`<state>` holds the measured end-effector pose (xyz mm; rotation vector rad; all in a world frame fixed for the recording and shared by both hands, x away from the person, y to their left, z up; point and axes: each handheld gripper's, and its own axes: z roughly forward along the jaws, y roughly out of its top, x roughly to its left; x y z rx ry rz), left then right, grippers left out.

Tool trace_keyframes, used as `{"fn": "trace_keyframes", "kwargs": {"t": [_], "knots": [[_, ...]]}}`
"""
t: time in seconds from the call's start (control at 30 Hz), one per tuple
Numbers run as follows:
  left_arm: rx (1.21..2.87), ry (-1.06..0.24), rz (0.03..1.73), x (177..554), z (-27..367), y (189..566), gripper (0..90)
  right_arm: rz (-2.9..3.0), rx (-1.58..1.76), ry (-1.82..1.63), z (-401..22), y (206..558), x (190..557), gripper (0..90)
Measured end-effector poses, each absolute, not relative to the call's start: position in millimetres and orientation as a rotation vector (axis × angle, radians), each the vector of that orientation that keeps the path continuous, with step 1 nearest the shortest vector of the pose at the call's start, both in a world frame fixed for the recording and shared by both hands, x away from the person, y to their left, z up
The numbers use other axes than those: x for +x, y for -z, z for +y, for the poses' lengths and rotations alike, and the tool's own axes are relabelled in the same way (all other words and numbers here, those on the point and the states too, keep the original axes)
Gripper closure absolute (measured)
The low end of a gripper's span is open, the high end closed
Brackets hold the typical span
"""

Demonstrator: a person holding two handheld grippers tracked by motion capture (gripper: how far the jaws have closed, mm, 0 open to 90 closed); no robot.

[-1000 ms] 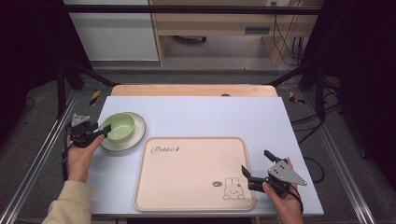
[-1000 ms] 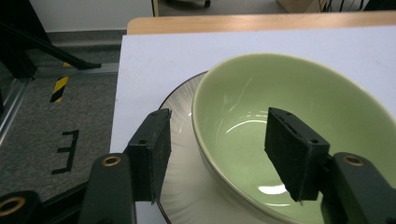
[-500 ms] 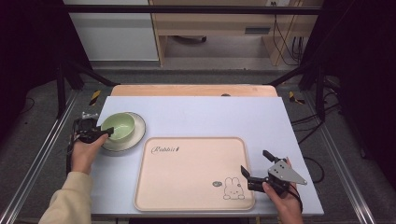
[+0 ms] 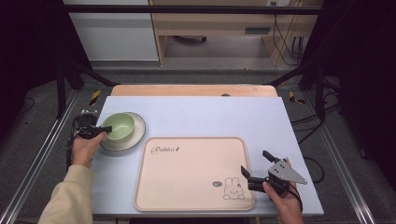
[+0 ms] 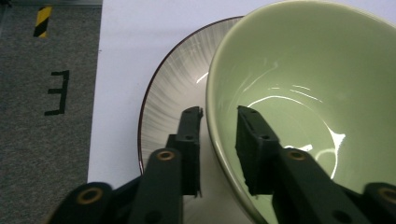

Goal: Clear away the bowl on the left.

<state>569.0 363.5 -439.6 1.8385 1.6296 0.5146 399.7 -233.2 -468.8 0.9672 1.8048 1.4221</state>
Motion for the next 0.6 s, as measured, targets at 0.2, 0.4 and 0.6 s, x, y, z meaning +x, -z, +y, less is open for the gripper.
{"fn": "trace_keyframes", "kwargs": {"t": [0.2, 0.4, 0.6], "knots": [[1.901, -0.537, 1.619, 571.3, 361.6, 438.3, 80.3, 1.821, 0.965, -1.421, -231.7, 471.0, 403.4, 3.3], [1.814, -0.452, 1.606, 569.4, 364.3, 437.5, 83.7, 1.819, 0.969, -1.427, -229.5, 471.2, 405.8, 3.4], [1.806, -0.448, 1.580, 564.1, 361.5, 429.1, 82.9, 1.803, 0.983, -1.434, -232.1, 470.7, 405.8, 3.5]]}}
